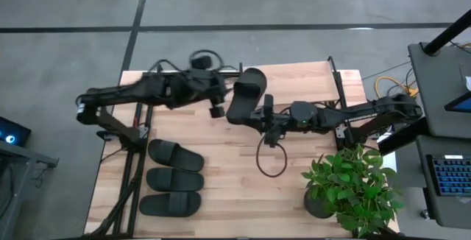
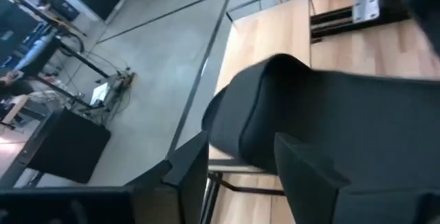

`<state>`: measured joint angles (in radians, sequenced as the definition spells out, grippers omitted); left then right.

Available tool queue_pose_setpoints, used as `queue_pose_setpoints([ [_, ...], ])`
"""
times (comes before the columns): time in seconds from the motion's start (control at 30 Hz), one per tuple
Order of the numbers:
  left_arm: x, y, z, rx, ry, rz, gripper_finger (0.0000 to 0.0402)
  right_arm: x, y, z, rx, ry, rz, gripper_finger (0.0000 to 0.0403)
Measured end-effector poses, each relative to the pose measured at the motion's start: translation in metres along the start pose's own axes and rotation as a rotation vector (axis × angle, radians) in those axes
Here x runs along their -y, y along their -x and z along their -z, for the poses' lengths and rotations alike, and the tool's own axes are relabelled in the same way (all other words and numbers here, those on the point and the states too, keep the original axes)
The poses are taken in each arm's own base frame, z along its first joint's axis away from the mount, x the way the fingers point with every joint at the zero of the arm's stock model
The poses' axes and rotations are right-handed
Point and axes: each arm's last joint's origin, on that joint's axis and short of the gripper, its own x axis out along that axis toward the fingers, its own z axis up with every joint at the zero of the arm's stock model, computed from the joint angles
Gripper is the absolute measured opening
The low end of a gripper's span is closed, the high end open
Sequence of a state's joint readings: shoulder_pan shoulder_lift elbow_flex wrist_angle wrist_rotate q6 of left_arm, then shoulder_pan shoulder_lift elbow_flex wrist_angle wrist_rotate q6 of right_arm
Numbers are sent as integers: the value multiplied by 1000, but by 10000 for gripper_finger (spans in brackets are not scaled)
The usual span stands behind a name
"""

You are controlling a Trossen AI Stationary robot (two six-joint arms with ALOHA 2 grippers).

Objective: Pick and place slides into the shelf
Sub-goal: Put the black slipper on the shelf

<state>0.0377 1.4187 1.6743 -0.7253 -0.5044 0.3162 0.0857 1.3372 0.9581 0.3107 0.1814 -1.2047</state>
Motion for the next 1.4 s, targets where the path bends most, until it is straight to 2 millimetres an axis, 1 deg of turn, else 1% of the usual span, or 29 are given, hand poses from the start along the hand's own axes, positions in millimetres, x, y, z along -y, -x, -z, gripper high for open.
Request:
queue_pose_setpoints([
  [0.1,-2,20,7,53,20,74,154,12,13,-6,24,-19,39,64],
  [0.2,4,32,19,167,-24,145,155,25,30,-13,80,-55,82,64],
  [0.27,10,34,30,258,-73,141,155,31,41,-16,147,-89,86,64],
  [0.4,23,29,58,419,-183,39,155,46,64,-20,285,-177,91,64],
  [0.53,36,21,84,563,-254,-80,155,58,83,-23,376,-240,106,64],
  [0.6,41,17,94,624,-273,-139,155,62,90,-24,426,-278,99,64],
  [0.67,48,11,103,643,-299,-168,155,64,93,-25,460,-302,89,62],
  [0.73,51,4,105,661,-303,-169,155,65,95,-26,486,-319,75,61],
  [0.93,56,-17,111,610,-337,-137,155,69,97,-28,549,-376,73,61],
  [1.13,56,-28,109,630,-323,-166,155,75,99,-32,577,-400,75,61],
  [1.27,58,-35,106,700,-330,-140,155,74,96,-32,568,-391,70,61],
  [1.4,58,-46,105,675,-338,-135,155,75,96,-32,569,-389,74,61],
])
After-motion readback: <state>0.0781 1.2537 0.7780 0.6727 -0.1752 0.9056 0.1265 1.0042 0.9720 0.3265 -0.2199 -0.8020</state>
